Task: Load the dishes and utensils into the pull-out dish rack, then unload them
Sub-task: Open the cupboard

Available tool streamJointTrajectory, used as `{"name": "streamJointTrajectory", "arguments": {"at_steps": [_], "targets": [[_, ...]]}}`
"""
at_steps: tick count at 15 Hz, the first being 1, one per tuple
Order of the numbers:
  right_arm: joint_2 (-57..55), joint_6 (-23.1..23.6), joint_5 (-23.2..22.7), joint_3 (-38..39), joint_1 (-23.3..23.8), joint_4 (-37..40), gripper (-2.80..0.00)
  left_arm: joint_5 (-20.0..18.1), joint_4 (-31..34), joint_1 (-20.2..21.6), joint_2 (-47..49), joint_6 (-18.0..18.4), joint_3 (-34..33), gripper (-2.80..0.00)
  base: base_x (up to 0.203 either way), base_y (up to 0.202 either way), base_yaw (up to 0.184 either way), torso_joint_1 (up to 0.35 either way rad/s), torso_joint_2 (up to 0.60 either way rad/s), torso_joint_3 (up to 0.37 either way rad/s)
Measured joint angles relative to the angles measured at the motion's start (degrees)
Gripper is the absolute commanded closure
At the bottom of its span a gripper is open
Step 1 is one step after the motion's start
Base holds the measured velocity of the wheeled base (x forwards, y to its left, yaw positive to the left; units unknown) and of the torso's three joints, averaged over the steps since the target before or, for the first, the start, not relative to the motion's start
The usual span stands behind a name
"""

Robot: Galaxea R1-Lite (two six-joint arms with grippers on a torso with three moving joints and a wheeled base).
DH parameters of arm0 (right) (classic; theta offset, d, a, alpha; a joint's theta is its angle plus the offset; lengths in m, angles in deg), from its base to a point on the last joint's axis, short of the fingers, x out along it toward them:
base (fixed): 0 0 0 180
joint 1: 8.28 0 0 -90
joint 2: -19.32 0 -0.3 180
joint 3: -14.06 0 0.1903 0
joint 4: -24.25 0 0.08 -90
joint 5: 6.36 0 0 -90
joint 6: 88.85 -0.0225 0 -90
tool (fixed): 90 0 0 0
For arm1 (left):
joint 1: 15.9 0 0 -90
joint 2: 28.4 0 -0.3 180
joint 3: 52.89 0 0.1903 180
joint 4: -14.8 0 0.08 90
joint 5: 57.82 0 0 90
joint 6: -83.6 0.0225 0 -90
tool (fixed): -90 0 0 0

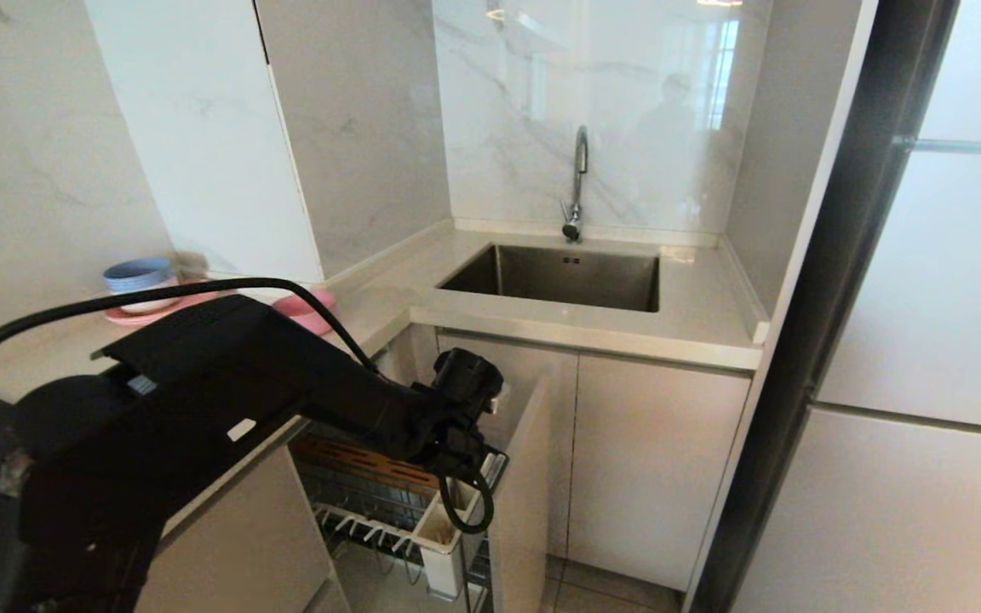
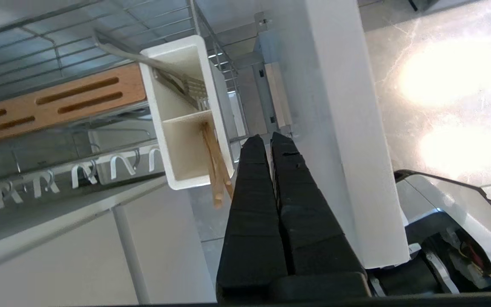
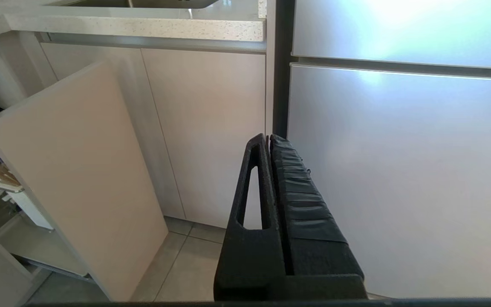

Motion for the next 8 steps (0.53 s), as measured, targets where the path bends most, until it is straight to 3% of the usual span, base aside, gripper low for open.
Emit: {"name": "streamJointTrajectory", "arguments": {"at_steps": [8], "targets": [[0.0, 0.0, 0.0, 0.0, 0.0, 0.0, 0.00, 0.0, 0.0, -3.5, 1.0, -0.5, 1.5, 0.00, 0.000, 0.000, 0.000, 0.000, 0.00, 0.000]]}}
